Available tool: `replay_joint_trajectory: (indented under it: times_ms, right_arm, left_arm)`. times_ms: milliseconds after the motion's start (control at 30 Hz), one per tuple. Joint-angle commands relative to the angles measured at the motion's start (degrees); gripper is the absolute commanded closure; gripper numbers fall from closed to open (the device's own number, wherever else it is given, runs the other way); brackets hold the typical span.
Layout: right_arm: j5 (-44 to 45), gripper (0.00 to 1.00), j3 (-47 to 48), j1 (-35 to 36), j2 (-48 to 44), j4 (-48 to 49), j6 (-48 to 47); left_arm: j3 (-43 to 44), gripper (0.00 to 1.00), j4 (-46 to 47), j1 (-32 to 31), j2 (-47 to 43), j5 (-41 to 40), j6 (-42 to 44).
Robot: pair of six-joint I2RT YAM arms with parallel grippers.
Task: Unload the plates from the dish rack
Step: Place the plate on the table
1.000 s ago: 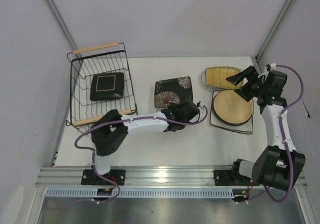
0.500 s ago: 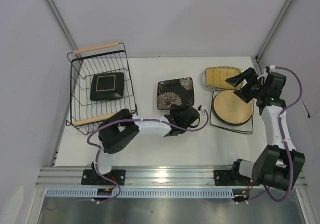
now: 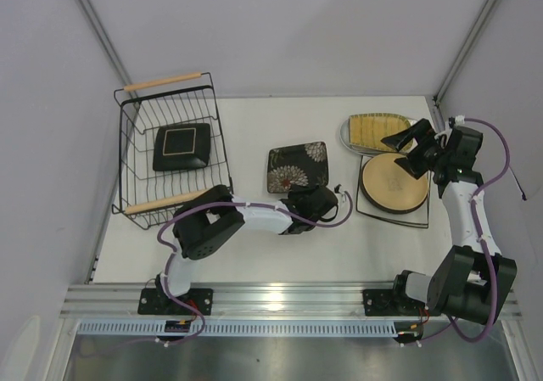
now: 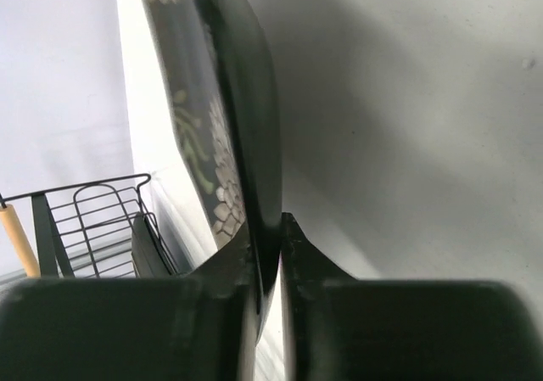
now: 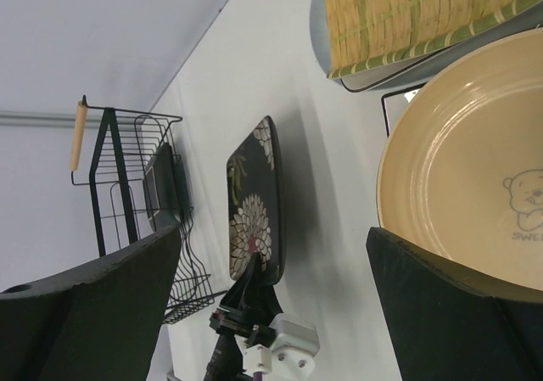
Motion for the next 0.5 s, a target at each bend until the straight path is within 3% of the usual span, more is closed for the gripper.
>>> replay_joint_trajectory:
  times_ms: [0,233,467]
  right_arm:
    - [-1.1,0.0,-0.4,-0.3,-2.1,2.4,0.2]
    - [-0.9,0.0,-0.9,-0.3,-2.4,2.2,0.0]
    - [-0.7,0.0,-1.0,-0.4,-2.6,1.8,-0.1]
  left_arm:
    - [0.5,0.79,6.5,-0.5,-0.6,-4.5,-2.7]
    - [-0.5,0.68,5.9,-0.5,-1.0,-4.1,-5.4]
    - [0.9,0.46,-1.9,-1.5,-2.3,-2.5,-12.4]
